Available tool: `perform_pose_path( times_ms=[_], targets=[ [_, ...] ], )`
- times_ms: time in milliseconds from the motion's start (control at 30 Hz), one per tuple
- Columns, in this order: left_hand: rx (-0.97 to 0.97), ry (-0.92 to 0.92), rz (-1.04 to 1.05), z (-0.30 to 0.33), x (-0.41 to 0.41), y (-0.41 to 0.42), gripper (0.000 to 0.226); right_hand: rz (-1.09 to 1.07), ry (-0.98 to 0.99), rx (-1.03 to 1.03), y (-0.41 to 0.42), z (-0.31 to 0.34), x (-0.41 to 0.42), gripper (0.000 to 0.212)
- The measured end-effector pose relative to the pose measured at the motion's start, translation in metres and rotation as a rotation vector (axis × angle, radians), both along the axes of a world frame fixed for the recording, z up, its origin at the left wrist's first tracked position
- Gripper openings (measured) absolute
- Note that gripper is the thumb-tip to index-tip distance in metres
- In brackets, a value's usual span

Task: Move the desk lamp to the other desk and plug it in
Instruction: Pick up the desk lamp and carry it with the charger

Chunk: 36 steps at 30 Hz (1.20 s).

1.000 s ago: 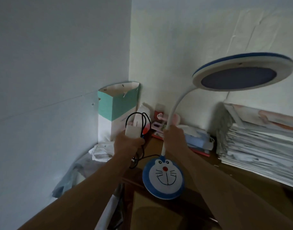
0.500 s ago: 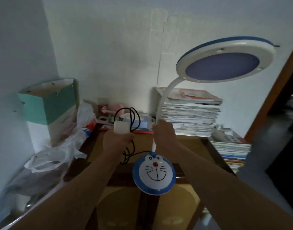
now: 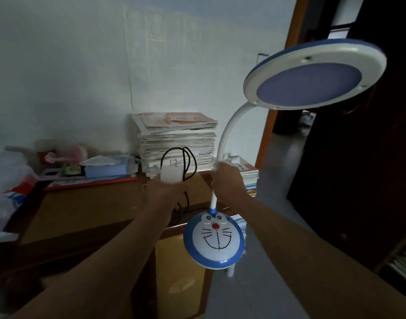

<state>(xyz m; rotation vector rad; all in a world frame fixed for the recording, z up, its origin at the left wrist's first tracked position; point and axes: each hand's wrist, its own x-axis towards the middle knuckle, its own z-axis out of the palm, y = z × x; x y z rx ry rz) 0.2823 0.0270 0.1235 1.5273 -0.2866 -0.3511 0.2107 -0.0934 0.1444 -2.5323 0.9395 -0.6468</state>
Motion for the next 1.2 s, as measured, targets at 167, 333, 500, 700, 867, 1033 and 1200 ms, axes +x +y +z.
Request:
perform_pose_path(
  times_ms=[167, 333, 500, 700, 867, 1033, 1200],
  targets=[
    [0.02, -0.006, -0.067, 0.0, -0.057, -0.043, 0.025, -0.029, 0.079, -0.012, -0.04, -0.002, -0.063, 0.028],
    [0.028, 0.03, -0.139, -0.001, -0.114, -0.083, 0.021, -0.115, 0.199, -0.143, -0.077, -0.002, -0.127, 0.029],
    [0.054, -0.04, -0.207, -0.002, -0.182, -0.134, 0.037, -0.166, 0.199, -0.113, -0.117, -0.004, -0.206, 0.028],
    [0.063, -0.069, -0.3, -0.008, -0.263, -0.187, 0.038, -0.334, 0.057, 0.081, -0.155, 0.001, -0.299, 0.029],
    [0.058, -0.074, -0.379, -0.013, -0.328, -0.225, 0.039, -0.404, 0.099, 0.056, -0.19, -0.007, -0.37, 0.029],
    [0.051, -0.099, -0.492, -0.014, -0.381, -0.263, 0.026, -0.531, 0.055, 0.079, -0.212, -0.007, -0.43, 0.028],
    [0.061, -0.083, -0.674, -0.015, -0.429, -0.308, 0.021, -0.642, 0.065, 0.072, -0.238, -0.011, -0.487, 0.028]
  ],
)
